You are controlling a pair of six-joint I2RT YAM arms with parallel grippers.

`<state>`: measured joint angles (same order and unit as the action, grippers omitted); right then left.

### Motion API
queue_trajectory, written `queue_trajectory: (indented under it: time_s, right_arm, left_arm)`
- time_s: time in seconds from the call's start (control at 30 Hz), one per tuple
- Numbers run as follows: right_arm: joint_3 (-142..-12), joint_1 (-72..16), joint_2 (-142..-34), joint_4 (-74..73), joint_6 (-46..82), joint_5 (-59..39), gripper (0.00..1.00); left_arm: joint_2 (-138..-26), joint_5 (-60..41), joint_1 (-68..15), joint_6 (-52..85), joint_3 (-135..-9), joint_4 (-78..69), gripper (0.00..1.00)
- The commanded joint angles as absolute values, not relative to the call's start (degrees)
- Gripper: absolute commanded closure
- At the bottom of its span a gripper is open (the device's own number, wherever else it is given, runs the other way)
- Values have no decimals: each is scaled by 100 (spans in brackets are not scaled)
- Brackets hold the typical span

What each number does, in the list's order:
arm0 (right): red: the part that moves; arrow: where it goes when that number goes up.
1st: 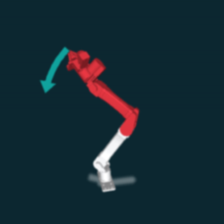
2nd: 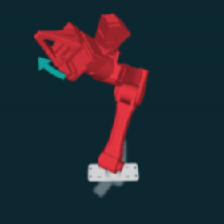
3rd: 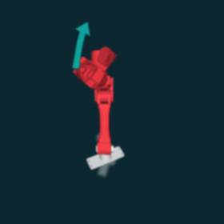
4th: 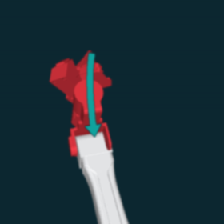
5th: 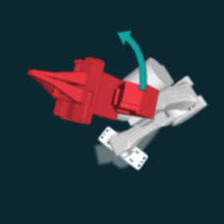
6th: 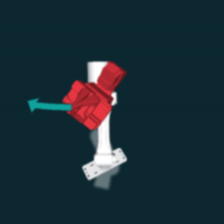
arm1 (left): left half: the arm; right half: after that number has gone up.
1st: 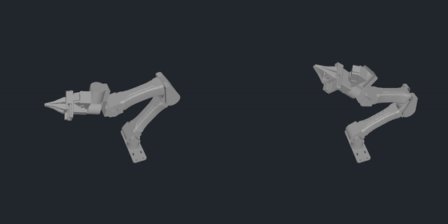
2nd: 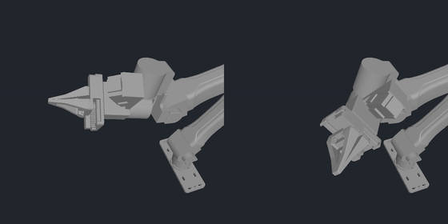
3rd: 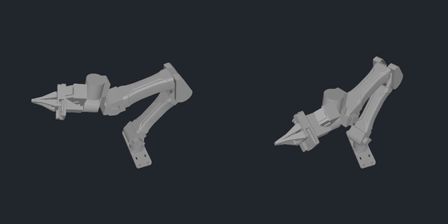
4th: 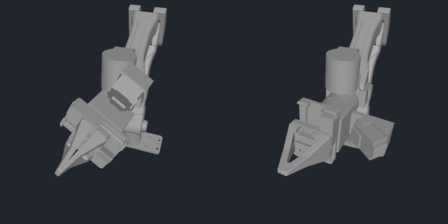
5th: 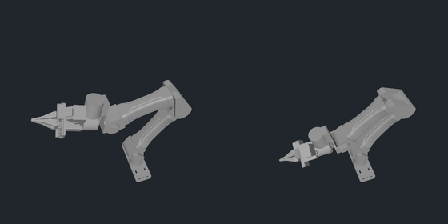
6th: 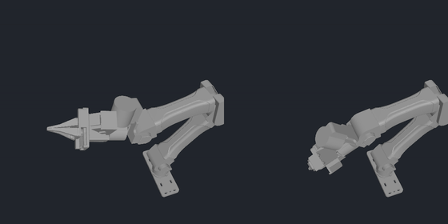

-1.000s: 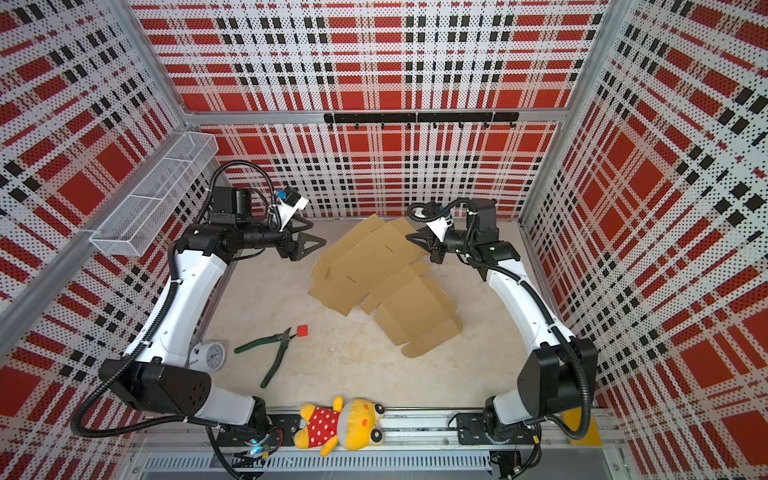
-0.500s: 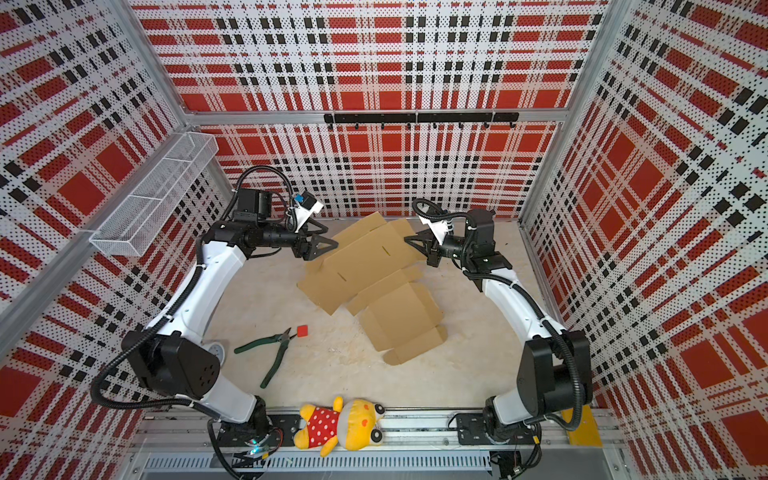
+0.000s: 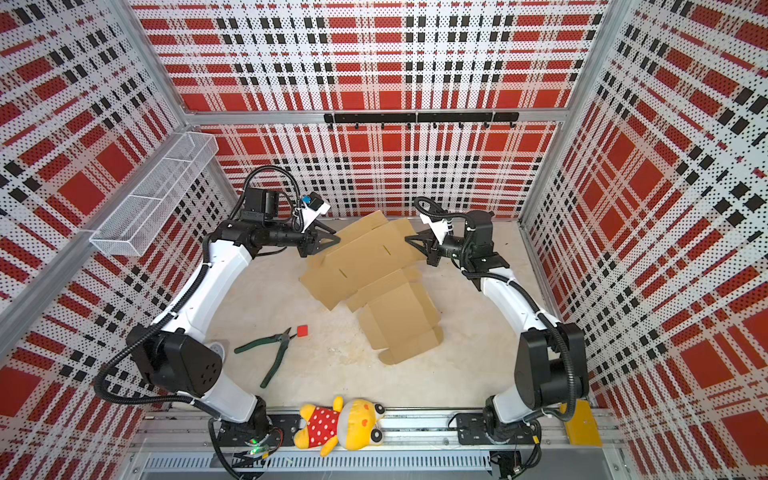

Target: Fold the paper box

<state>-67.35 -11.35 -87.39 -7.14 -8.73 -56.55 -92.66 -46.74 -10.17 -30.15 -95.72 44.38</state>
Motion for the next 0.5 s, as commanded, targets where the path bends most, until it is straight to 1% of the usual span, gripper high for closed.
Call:
queue_trajectory:
  time_s: [0.0, 0.1, 0.17, 0.27, 0.3, 0.33, 0.43, 0.47]
  right_arm:
    - [-6677, -1110, -8806, -1146, -761, -5749, 100]
    - [-6638, -1107, -8824, -1262, -670, -5770, 100]
    - [-6598, -1107, -8824, -1275, -643, -5703, 96]
    - [-6536, -1107, -8791, -1286, -479, -5492, 78]
    - [-6504, -1107, -8752, -1246, -449, -5414, 68]
    - [-6467, -1107, -8701, -1207, -437, -5322, 62]
    - [-6287, -1107, -8471, -905, -435, -4842, 48]
    - [-6247, -1107, -8380, -750, -407, -4659, 46]
  left_arm:
    - [-9137, -4615, -1040, -3118, -9536, 4368, 70]
    - [-9123, -4551, -1059, -3195, -9497, 4351, 76]
    - [-9154, -4447, -1099, -3279, -9466, 4325, 82]
    - [-9174, -4149, -1207, -3473, -9457, 4312, 86]
    - [-9160, -4044, -1227, -3497, -9427, 4228, 86]
    - [-9167, -3950, -1236, -3510, -9390, 4136, 86]
    - [-9228, -3547, -1344, -3696, -9301, 3927, 87]
    - [-9244, -3383, -1397, -3785, -9265, 3851, 87]
